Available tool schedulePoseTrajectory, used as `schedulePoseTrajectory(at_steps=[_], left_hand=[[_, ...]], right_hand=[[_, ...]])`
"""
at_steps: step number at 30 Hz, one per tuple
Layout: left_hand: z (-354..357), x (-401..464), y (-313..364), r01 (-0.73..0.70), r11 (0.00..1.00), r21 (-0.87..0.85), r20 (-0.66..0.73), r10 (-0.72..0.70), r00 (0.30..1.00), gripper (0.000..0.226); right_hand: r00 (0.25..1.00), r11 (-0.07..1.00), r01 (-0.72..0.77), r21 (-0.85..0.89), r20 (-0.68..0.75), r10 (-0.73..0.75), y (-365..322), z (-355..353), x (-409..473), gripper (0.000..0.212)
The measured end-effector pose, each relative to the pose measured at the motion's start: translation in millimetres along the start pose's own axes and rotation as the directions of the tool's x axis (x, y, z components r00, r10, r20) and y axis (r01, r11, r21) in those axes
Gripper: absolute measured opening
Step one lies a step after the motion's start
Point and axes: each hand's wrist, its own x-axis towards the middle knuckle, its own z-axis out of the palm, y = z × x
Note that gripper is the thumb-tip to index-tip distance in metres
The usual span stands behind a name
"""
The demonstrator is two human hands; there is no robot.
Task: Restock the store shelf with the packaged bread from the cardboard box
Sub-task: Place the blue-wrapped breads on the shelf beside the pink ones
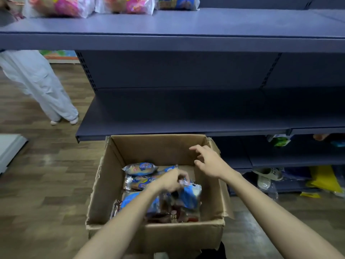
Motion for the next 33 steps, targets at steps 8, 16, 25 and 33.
schedulePoseTrajectory(at_steps=[8, 16, 25, 33], left_hand=[[-55, -69, -72, 0.091, 0.918, 0.386, 0.0, -0.098, 0.995, 0.019], [-27, -78, -85, 0.291, 0.765, 0.574, 0.079, -0.406, 0.911, 0.028], [-12, -66, -60, 0.262, 0.813, 0.52, 0.085, -0.354, 0.931, 0.104], [4, -65, -69, 0.199, 0.746, 0.635, 0.12, -0.35, 0.929, 0.1]], right_hand=[[0.995, 0.999, -0.026, -0.027, 0.095, 0.029, -15, 18, 10, 0.049], [0.927, 0.994, -0.041, -0.099, 0.367, 0.074, -27, 77, 11, 0.061], [0.817, 0.934, -0.283, -0.217, 0.456, 0.354, -23, 111, 9, 0.051], [0.781, 0.876, -0.48, -0.047, 0.431, 0.451, -13, 129, -4, 0.038]])
